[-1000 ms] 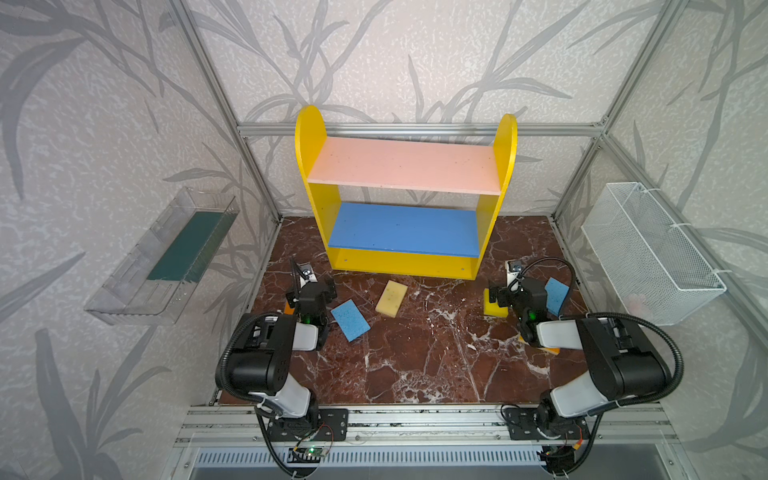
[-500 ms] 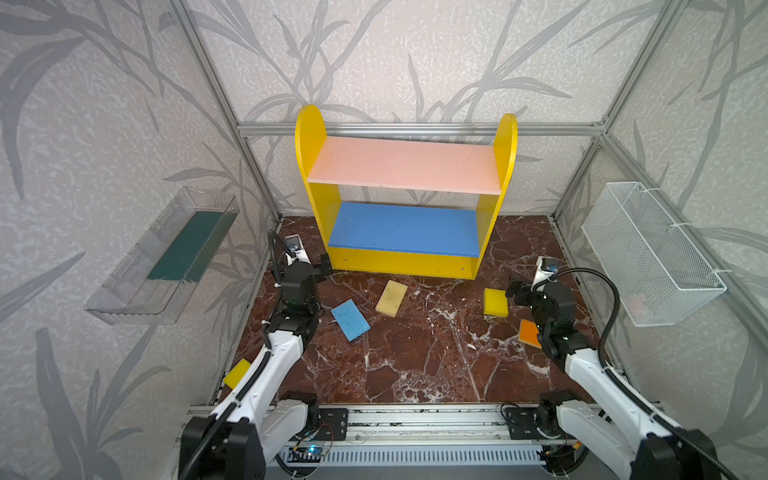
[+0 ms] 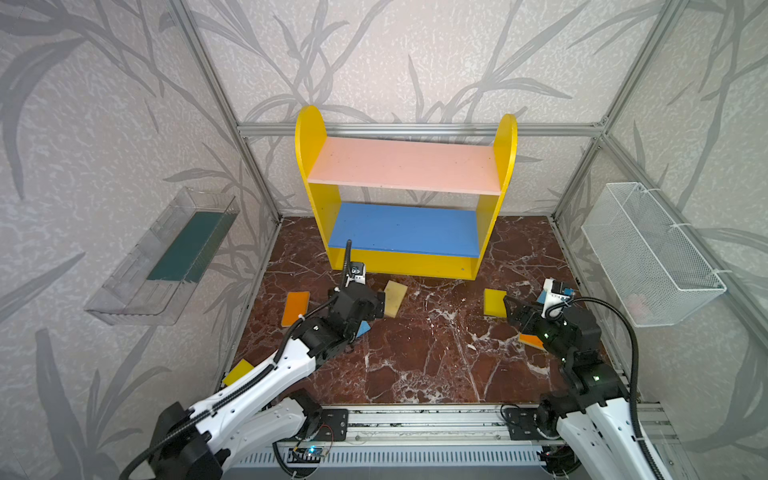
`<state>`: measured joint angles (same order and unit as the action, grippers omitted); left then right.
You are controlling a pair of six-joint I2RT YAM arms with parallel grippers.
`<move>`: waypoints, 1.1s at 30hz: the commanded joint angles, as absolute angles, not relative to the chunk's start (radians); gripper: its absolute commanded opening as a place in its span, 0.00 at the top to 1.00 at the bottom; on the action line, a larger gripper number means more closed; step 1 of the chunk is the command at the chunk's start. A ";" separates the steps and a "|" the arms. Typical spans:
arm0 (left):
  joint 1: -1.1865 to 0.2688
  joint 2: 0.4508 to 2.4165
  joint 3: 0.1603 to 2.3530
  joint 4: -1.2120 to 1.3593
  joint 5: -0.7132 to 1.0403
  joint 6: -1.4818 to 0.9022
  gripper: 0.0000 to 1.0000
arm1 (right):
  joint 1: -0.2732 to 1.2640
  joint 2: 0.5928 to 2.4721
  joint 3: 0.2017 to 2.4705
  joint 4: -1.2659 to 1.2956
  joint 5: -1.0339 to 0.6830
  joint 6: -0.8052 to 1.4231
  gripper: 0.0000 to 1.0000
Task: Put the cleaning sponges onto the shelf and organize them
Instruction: 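Reach the left gripper to the cream sponge near the shelf and grasp it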
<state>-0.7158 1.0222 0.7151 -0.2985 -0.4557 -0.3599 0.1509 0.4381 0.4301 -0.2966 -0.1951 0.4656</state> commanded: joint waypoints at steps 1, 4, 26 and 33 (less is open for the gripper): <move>-0.759 1.100 0.763 -0.341 -0.524 -0.443 0.01 | 0.158 0.389 0.443 -0.430 -0.335 0.494 0.11; -0.765 1.192 0.781 -0.291 -0.486 -0.432 0.01 | 0.158 0.368 0.441 -0.472 -0.351 0.473 0.08; -0.596 1.662 1.017 -0.332 -0.098 -0.360 0.01 | 0.158 0.484 0.364 -0.348 -0.447 0.436 0.01; -0.603 1.766 1.039 -0.325 -0.026 -0.388 0.01 | 0.158 0.519 0.328 -0.266 -0.459 0.469 0.01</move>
